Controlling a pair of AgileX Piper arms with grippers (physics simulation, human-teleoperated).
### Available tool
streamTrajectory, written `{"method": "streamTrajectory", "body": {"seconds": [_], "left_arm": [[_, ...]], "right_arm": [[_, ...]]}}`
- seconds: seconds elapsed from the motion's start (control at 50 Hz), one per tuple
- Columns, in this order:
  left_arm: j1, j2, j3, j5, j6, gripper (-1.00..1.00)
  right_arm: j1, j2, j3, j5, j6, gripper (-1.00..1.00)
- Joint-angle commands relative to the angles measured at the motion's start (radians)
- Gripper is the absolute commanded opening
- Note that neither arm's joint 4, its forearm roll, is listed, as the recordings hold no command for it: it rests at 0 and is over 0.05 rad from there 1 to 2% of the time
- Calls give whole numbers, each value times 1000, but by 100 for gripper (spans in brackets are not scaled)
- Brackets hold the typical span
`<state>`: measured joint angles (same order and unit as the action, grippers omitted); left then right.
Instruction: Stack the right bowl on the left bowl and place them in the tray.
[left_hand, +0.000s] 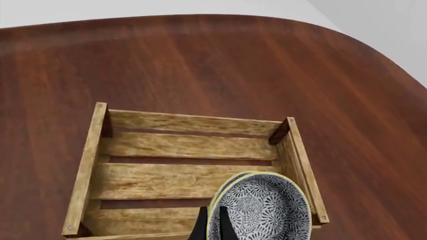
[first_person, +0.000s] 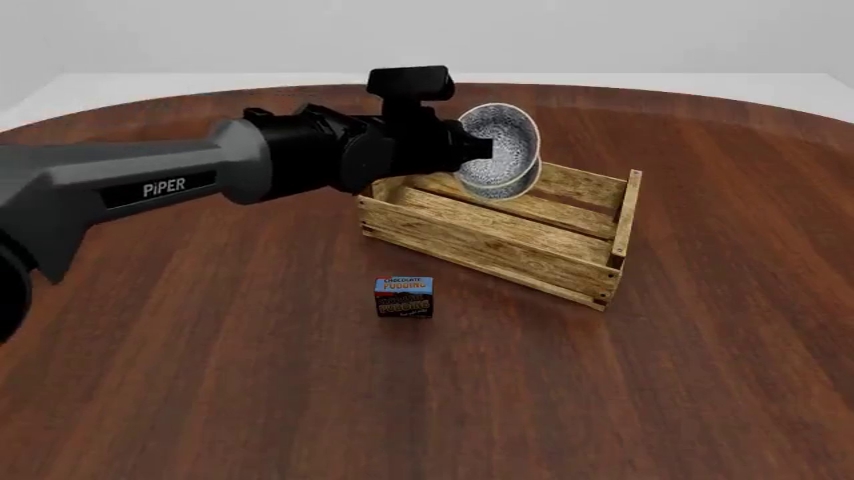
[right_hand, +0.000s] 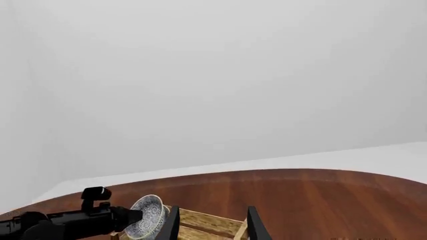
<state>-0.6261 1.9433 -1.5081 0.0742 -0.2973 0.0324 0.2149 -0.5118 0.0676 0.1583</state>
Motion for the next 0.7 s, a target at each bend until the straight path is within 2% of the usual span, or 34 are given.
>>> {"method": "streamTrajectory", "body": {"seconds": [0.02, 0.7], "left_arm": [[13, 25, -42, -5, -1, -100], [40, 148, -131, -10, 8, -100]], "right_arm": [[0, -1, 4, -2, 1, 100], [-2, 1, 20, -17, 8, 100]]}}
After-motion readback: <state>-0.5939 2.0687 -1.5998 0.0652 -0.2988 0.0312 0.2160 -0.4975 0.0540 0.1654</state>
